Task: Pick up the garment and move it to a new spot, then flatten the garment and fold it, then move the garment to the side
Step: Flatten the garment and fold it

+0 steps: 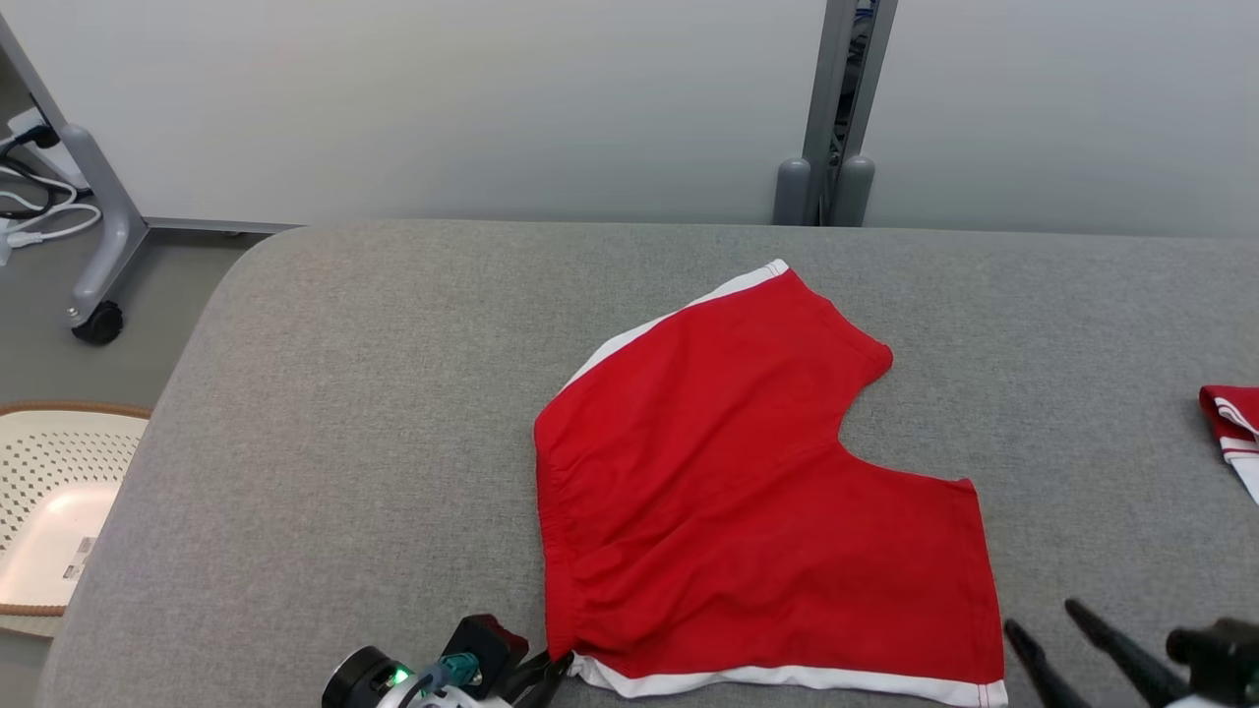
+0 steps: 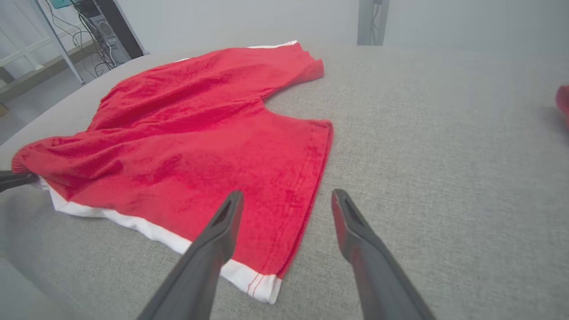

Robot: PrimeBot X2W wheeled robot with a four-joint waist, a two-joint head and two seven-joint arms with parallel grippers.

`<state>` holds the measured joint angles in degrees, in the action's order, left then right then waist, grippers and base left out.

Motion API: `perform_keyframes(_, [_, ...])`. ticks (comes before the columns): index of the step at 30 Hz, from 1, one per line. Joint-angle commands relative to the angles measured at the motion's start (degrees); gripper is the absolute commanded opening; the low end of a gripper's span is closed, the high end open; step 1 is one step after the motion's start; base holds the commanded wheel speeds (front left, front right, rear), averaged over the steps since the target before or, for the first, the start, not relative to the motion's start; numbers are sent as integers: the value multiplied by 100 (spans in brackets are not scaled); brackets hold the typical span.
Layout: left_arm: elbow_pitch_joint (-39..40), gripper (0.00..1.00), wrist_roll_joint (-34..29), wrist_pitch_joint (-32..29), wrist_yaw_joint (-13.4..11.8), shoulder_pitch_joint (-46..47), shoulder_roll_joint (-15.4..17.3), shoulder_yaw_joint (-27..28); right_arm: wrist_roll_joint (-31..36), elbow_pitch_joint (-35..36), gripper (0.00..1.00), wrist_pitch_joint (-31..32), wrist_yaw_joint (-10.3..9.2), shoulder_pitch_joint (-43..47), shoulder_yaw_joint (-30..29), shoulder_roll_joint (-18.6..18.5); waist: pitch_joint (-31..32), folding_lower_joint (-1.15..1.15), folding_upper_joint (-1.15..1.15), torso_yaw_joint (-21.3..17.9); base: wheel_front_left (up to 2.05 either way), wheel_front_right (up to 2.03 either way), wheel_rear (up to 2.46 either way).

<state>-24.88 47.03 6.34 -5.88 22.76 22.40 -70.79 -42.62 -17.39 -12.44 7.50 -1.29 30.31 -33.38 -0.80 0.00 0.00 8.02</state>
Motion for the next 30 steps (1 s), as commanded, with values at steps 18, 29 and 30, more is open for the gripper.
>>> perform_keyframes(18, [-267,0,92,129,115,169,-81,41,1114,447,100,750,-2,1059,-955,853,-147,0,0,-137,0,0,0])
perform_keyframes(29, [-319,0,44,113,160,273,-178,7,1357,151,100,939,-2,913,-1218,1241,-237,0,0,6,0,0,0])
perform_keyframes(30, [-319,0,36,111,160,286,-187,3,1373,104,100,942,-2,901,-1235,1266,-250,0,0,20,0,0,0])
